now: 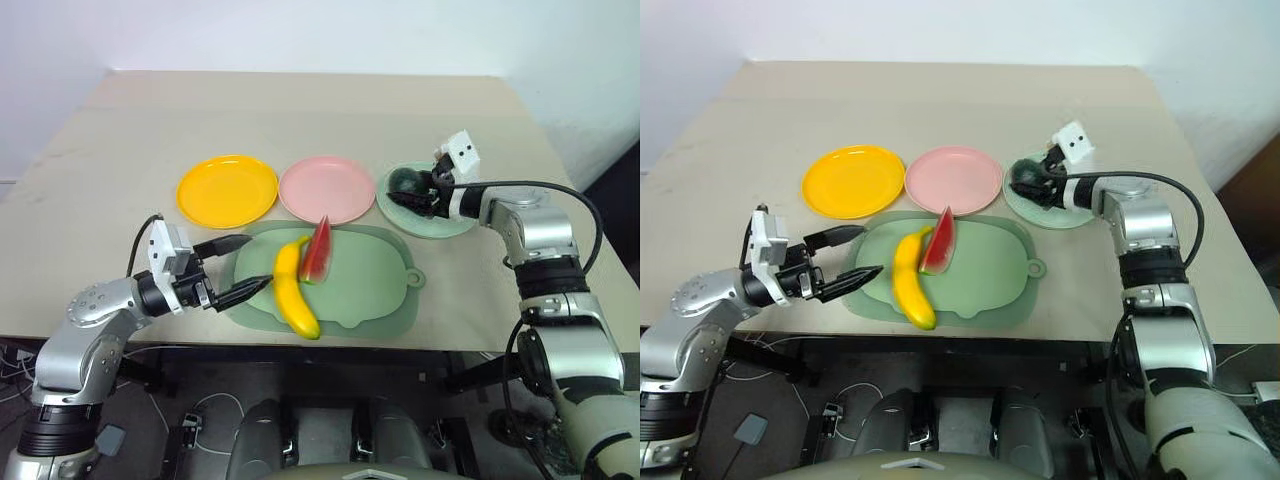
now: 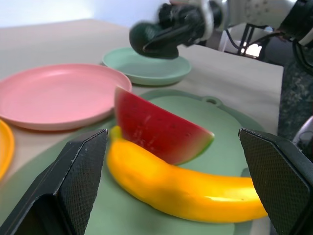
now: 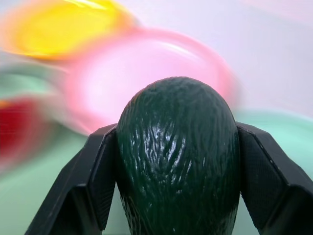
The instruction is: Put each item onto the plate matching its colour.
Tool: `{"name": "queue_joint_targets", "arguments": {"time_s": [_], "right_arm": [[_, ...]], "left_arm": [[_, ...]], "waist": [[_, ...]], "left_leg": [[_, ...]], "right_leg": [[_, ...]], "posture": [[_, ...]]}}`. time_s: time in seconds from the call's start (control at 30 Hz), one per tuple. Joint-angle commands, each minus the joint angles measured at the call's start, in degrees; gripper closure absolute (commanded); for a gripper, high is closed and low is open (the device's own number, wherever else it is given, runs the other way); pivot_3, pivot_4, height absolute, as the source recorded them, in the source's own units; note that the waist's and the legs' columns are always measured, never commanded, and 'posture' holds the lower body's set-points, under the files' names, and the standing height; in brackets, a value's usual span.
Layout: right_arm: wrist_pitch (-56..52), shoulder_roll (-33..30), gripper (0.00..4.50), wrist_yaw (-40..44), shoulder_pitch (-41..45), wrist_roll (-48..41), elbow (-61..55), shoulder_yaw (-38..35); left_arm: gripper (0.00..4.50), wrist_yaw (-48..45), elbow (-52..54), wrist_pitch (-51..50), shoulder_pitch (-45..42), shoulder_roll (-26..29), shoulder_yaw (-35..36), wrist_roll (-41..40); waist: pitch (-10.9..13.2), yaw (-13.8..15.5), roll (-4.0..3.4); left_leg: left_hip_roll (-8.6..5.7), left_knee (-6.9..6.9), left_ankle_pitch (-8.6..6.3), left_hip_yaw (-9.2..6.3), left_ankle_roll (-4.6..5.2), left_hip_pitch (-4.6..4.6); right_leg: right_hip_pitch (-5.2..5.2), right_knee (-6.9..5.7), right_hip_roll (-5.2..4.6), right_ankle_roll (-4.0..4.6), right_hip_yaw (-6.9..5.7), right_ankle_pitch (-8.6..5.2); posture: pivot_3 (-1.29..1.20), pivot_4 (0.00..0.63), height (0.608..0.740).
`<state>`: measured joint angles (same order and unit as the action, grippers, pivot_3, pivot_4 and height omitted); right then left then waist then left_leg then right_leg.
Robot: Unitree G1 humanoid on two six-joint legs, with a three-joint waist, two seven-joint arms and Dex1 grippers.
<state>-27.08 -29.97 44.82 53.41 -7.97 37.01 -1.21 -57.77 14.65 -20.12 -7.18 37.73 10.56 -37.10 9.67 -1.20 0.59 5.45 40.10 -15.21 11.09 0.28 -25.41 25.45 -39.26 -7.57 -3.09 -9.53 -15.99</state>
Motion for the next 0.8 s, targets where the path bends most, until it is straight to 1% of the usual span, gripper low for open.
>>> {"name": "queue_joint_targets", "arguments": {"time_s": [0.03, 0.13, 0.2, 0.33, 0.4, 0.43, 0.47, 0.5, 0.67, 0.73, 0.8], "right_arm": [[1.7, 0.8, 1.43, -8.3, 7.1, 0.8, 10.5, -3.4], [2.2, 0.5, 1.43, -13.5, 11.0, 3.0, 20.0, -2.9], [2.0, 0.7, 1.43, -14.4, 12.5, 3.4, 23.4, -2.7], [1.8, 1.3, 1.43, -14.3, 14.1, 4.1, 26.3, -2.3], [2.1, 1.4, 0.65, -14.3, 14.3, 4.3, 26.9, -2.3], [2.2, 1.5, 0.44, -14.1, 14.4, 4.4, 27.1, -2.3], [2.2, 1.5, 0.14, -13.9, 14.5, 4.5, 27.1, -2.4], [2.1, 1.5, 0.02, -13.6, 14.6, 4.5, 27.0, -2.5], [0.0, -0.1, 0.02, -13.2, 15.0, 3.6, 23.6, -3.6], [-3.6, -1.0, 0.02, -12.1, 14.6, 2.8, 20.0, -4.0], [-10.6, -1.7, 0.02, -10.3, 13.4, 1.0, 13.1, -4.6]], "left_arm": [[0.00, 0.3, 0.9, -0.8, -1.0, 0.8, 2.1, -1.5], [0.00, 0.5, 1.4, -1.0, -0.7, 0.8, 2.2, -1.5], [0.00, 0.7, 2.1, -1.0, -0.3, 0.7, 2.1, -1.6], [0.00, 1.0, 3.1, -1.0, 0.2, 0.5, 1.7, -1.5], [0.00, 1.2, 3.4, -1.1, 0.3, 0.4, 1.6, -1.5], [0.00, 1.3, 3.6, -1.2, 0.4, 0.4, 1.6, -1.5], [0.00, 1.4, 3.8, -1.3, 0.5, 0.4, 1.6, -1.6], [0.00, 1.5, 3.9, -1.3, 0.6, 0.4, 1.6, -1.6], [0.00, 1.8, 3.9, -1.4, 1.1, 0.3, 1.8, -1.6], [0.00, 1.9, 3.9, -1.4, 1.2, 0.3, 2.0, -1.6], [0.00, 2.1, 3.9, -1.4, 1.3, 0.3, 2.2, -1.6]], "waist": [[0.0, -0.1, -0.05], [0.0, -0.1, -0.07], [0.0, -0.1, -0.07], [0.0, -0.2, -0.07], [0.1, -0.2, -0.10], [0.0, -0.3, -0.10], [0.1, -0.3, -0.10], [0.1, -0.3, -0.10], [0.1, -0.3, -0.11], [0.1, -0.3, -0.14], [0.1, -0.3, -0.17]], "left_leg": [[0.00, 0.00, 0.00, 0.02, 0.00, 0.00], [0.00, -0.01, 0.00, 0.09, 0.00, -0.01], [0.00, -0.01, 0.01, 0.10, 0.00, -0.01], [0.01, -0.01, 0.01, 0.11, 0.00, -0.01], [0.01, -0.01, 0.01, 0.11, -0.01, -0.01], [0.01, -0.01, 0.01, 0.11, -0.01, 0.00], [0.01, -0.01, 0.01, 0.11, -0.01, 0.00], [0.01, -0.01, 0.01, 0.11, -0.01, 0.00], [0.01, -0.01, 0.01, 0.11, -0.01, 0.00], [0.01, -0.01, 0.01, 0.11, -0.01, -0.01], [0.02, -0.01, 0.01, 0.10, -0.01, -0.01]], "right_leg": [[0.01, 0.00, 0.01, 0.00, 0.02, 0.00], [0.04, 0.00, 0.03, -0.01, 0.06, -0.01], [0.03, 0.00, 0.03, -0.02, 0.06, -0.01], [0.03, 0.00, 0.03, -0.03, 0.08, -0.02], [0.04, -0.01, 0.03, -0.02, 0.09, -0.02], [0.04, -0.02, 0.03, -0.02, 0.10, -0.02], [0.04, -0.02, 0.03, -0.02, 0.10, -0.02], [0.04, -0.02, 0.03, -0.02, 0.10, -0.02], [0.04, -0.02, 0.03, -0.03, 0.10, -0.02], [0.04, -0.02, 0.03, -0.03, 0.11, -0.02], [0.04, -0.02, 0.03, -0.03, 0.12, -0.02]], "posture": [[0.00, 0.150, 0.695], [0.00, 0.150, 0.695], [0.00, 0.150, 0.695], [0.00, 0.150, 0.695], [0.00, 0.150, 0.695], [0.00, 0.150, 0.695], [0.00, 0.150, 0.695], [0.00, 0.150, 0.695], [0.00, 0.150, 0.695], [0.00, 0.150, 0.695], [0.00, 0.150, 0.695]]}}
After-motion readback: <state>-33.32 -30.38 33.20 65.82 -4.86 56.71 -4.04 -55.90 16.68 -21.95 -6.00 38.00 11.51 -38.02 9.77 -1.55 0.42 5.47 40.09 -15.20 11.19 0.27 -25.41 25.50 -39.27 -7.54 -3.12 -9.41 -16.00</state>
